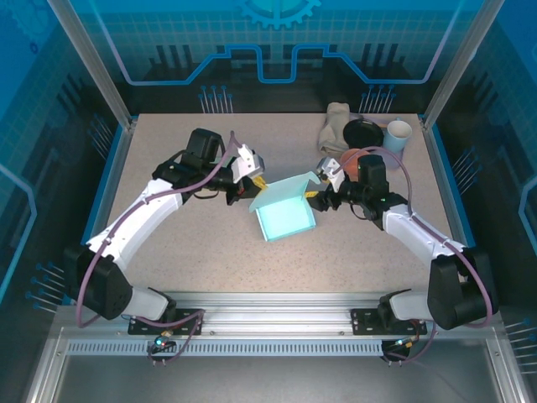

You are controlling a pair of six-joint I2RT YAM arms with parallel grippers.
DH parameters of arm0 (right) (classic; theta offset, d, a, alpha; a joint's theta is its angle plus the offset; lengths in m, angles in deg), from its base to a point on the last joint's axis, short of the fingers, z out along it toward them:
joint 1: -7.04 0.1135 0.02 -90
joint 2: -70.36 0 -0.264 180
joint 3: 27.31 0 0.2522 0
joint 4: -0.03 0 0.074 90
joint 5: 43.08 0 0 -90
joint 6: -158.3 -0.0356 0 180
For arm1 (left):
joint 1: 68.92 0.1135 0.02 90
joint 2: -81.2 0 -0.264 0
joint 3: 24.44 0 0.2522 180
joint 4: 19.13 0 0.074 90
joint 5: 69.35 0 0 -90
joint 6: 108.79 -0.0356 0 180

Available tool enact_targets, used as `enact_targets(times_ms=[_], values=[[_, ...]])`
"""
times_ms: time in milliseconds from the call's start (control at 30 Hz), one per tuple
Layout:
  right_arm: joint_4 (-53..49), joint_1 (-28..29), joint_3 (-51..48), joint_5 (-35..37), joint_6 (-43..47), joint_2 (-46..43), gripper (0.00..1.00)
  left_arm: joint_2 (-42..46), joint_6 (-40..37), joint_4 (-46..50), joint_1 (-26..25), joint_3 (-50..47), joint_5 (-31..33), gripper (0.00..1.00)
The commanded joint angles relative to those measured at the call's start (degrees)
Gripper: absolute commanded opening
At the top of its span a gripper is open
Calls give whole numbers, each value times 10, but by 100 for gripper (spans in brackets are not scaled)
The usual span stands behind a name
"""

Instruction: Fold the paper box

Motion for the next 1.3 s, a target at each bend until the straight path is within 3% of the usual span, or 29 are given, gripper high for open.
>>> enact_targets(times_ms=[0, 133, 233, 433, 567, 700, 800, 833, 867, 1167, 1267], values=[[-16, 18, 10, -46, 26, -10, 71, 21, -28, 17, 3, 5, -70, 1], [-4, 24, -12, -67, 72, -39, 69, 27, -41, 38, 3, 9, -89, 2], [-12, 26, -22, -97, 116, -54, 62, 30, -53, 54, 3, 12, -102, 3], [-14, 35, -39, -132, 177, -70, 59, 23, -63, 72, 3, 21, -110, 4], [-70, 41, -14, -155, 206, -64, 48, 18, -63, 73, 3, 24, -109, 4], [-93, 43, -5, -169, 219, -58, 48, 18, -59, 65, 3, 21, -99, 4], [-144, 43, 18, -185, 238, -58, 55, 20, -35, 29, 13, 9, -71, 3], [-159, 42, 24, -187, 247, -59, 90, 19, -28, 20, 16, 6, -60, 3], [-167, 42, 28, -179, 250, -62, 100, 18, -21, 11, 20, 4, -47, 3], [-64, -21, -24, -86, 181, -123, 100, 16, -9, -1, 27, 1, -26, 3], [-21, -61, -25, -104, 130, -145, 100, 16, -4, -6, 27, 1, -19, 3]])
